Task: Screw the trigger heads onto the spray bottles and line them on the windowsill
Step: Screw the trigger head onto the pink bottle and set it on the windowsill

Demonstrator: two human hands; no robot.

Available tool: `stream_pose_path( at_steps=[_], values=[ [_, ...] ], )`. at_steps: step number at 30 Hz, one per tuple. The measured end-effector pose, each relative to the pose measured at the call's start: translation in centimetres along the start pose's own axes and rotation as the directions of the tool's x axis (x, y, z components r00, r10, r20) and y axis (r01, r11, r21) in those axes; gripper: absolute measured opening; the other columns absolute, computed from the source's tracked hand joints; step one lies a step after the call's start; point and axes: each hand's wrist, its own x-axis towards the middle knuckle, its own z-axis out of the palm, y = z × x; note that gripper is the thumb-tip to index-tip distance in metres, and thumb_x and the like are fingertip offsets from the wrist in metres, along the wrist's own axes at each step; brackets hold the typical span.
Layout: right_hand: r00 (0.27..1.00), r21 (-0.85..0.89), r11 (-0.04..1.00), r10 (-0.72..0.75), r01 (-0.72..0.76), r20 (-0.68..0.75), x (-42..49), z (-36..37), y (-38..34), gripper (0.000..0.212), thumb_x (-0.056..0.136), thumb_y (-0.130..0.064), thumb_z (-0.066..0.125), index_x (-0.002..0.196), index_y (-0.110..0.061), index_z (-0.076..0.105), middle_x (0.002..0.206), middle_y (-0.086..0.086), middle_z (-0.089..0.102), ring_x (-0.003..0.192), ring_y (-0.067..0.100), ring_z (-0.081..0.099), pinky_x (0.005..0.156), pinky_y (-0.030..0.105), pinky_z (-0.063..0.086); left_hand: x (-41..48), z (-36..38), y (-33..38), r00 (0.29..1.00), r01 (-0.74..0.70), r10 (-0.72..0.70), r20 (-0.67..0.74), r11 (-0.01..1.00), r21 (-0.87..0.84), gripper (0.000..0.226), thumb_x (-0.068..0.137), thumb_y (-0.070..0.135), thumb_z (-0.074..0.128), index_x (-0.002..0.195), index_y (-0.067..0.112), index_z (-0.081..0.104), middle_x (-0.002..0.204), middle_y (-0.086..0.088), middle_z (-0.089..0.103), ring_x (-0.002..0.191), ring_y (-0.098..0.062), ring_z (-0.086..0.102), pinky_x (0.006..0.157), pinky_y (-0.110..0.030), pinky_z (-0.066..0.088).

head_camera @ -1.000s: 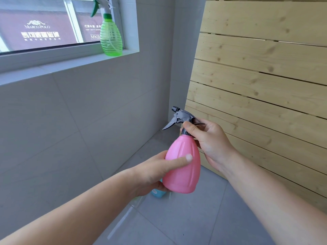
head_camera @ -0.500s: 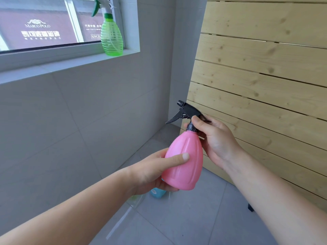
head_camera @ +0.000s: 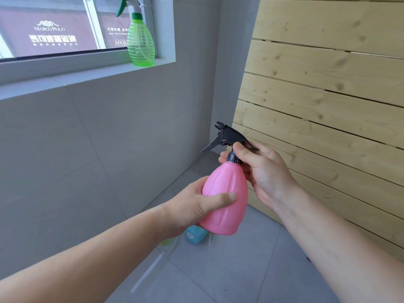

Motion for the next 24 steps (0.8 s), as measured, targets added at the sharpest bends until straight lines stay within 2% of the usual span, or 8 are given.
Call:
stream_pose_path(
  at_steps=[3,8,12,15,18,21,24],
  values=[
    [0.999,-0.005,1.000,-0.014,0.014,-0.048,0.0,0.3,0.1,0.017,0.092,-0.015,0.066,0.102,-0.001,0.068,0.090,0.018,0.075,0.094,0.037,0.074,0.072,0.030,0.060,0.1,0.1,0.0,1.000,-0.014,0.014,-0.024,1.000,0.011,0.077,0.059,0.052,0.085,0.130,0.030,0.063,0.121,-0.005,0.077,0.107,-0.026,0.076,0.084,-0.045,0.065],
    [0.995,-0.038,0.999,-0.021,0.018,-0.095,-0.2,0.4,0.3,0.010,0.092,-0.015,0.067,0.093,-0.006,0.070,0.085,0.014,0.075,0.082,0.029,0.073,0.074,0.034,0.059,0.4,0.2,-0.3,0.998,-0.018,0.020,-0.059,0.999,0.029,0.078,0.057,0.053,0.085,0.128,0.031,0.063,0.119,-0.002,0.077,0.106,-0.023,0.077,0.086,-0.044,0.066],
    [0.995,-0.037,0.999,-0.025,0.022,-0.095,-0.2,0.3,0.4,0.009,0.092,-0.015,0.066,0.086,-0.010,0.071,0.086,0.012,0.076,0.086,0.034,0.074,0.077,0.037,0.060,0.4,0.2,-0.2,0.996,-0.014,0.021,-0.087,0.997,0.079,0.079,0.056,0.056,0.086,0.127,0.030,0.063,0.118,-0.002,0.077,0.106,-0.023,0.076,0.090,-0.047,0.064],
    [0.998,-0.012,1.000,0.010,-0.011,-0.069,0.0,0.1,0.3,0.009,0.092,-0.018,0.067,0.092,-0.011,0.072,0.092,0.013,0.077,0.096,0.038,0.074,0.083,0.041,0.059,0.4,-0.1,0.3,0.999,0.004,-0.001,-0.033,0.997,0.082,0.079,0.061,0.055,0.085,0.131,0.031,0.060,0.123,-0.004,0.075,0.110,-0.024,0.075,0.092,-0.051,0.063],
    [0.998,0.022,0.999,0.048,-0.047,-0.034,0.0,-0.1,0.1,0.008,0.092,-0.020,0.067,0.087,-0.018,0.073,0.098,0.012,0.078,0.098,0.035,0.074,0.093,0.048,0.057,0.1,-0.7,0.6,0.998,0.026,-0.028,0.049,0.999,0.043,0.077,0.067,0.054,0.083,0.135,0.032,0.058,0.127,-0.004,0.074,0.111,-0.024,0.075,0.089,-0.047,0.064],
    [0.998,0.018,0.998,0.055,-0.054,-0.014,0.2,-0.4,0.0,0.010,0.093,-0.021,0.065,0.087,-0.021,0.073,0.102,0.012,0.078,0.100,0.035,0.074,0.096,0.048,0.055,-0.2,-1.0,0.5,0.996,0.047,-0.047,0.076,0.999,0.002,0.074,0.070,0.056,0.079,0.136,0.031,0.058,0.128,-0.005,0.074,0.109,-0.023,0.075,0.085,-0.042,0.063],
    [0.999,-0.063,0.998,0.031,-0.029,0.028,0.3,-0.8,0.3,0.015,0.095,-0.028,0.061,0.094,-0.020,0.074,0.108,0.008,0.077,0.099,0.031,0.071,0.090,0.043,0.053,-0.3,-1.8,0.6,0.997,0.058,-0.056,0.051,0.998,-0.033,0.072,0.074,0.054,0.079,0.138,0.028,0.059,0.131,-0.008,0.072,0.117,-0.030,0.073,0.096,-0.052,0.060]
  ],
)
